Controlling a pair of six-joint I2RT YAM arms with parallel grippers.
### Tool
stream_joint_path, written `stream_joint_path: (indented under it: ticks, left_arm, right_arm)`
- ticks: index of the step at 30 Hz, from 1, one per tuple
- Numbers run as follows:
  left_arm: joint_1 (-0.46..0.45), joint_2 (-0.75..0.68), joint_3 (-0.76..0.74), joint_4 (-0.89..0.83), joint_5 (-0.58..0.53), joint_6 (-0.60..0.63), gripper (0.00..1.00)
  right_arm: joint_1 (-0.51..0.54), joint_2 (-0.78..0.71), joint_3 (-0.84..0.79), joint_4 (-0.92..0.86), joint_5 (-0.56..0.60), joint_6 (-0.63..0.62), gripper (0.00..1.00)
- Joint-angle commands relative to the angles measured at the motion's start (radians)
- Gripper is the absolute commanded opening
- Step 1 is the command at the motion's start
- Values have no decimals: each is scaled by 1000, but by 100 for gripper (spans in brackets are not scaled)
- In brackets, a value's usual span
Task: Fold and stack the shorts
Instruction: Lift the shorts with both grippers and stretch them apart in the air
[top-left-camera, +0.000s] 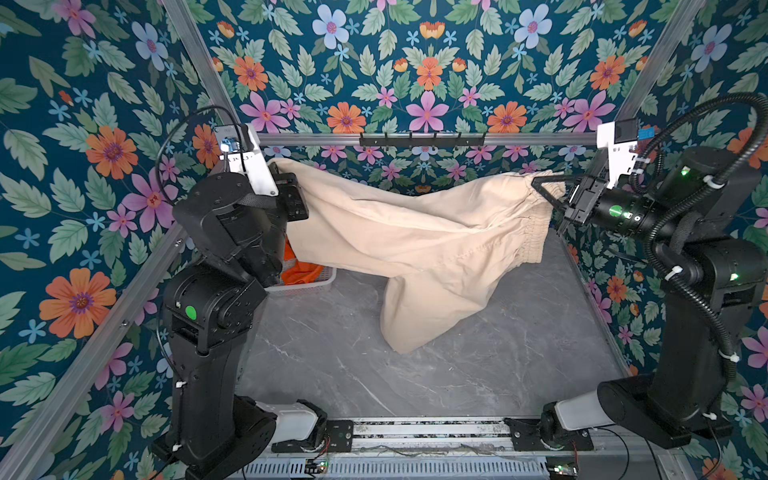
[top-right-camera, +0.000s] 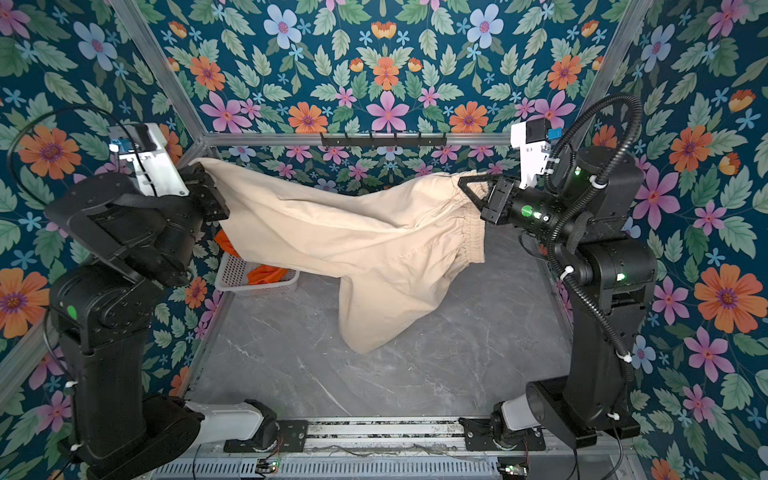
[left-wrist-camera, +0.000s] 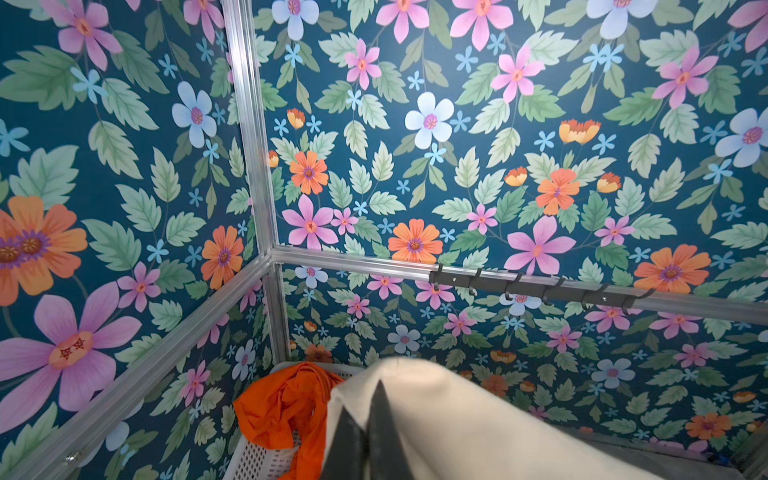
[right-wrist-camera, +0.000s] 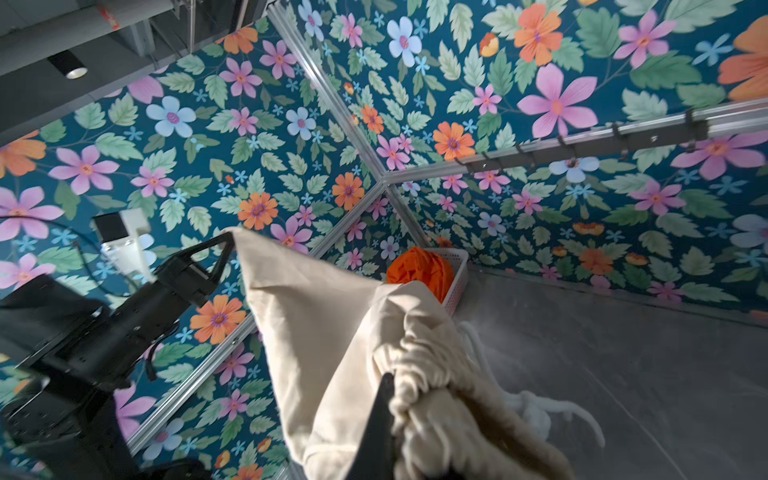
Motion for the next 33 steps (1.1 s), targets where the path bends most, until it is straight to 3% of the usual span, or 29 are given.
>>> stream_joint_path:
  ticks: [1,8,12,14,18,25,33]
  left_arm:
    - [0,4,-5,56,-35,50,0]
    - [9,18,-75,54,-79,68,0]
    - [54,42,-87,56,-13,55,0]
    - [111,68,-78,45,73,26,0]
    - [305,132,-61,39,359,-71,0]
    - [506,254,-34,174,668,-187,0]
    - [669,402,88,499,945,-363,0]
  right_arm:
    - [-24,45,27,-47,89,-8,3]
    - [-38,13,-106,-24,158,-15,3]
    - [-41,28,-103,-49,123,-26,3]
    - [-40,42,-92,-51,107,-28,3]
    - [-40,95,-39,-41,78,-28,3]
    - [-42,319,148,-9,21,-17,3]
    - [-128,565,357,317,-204,200,0]
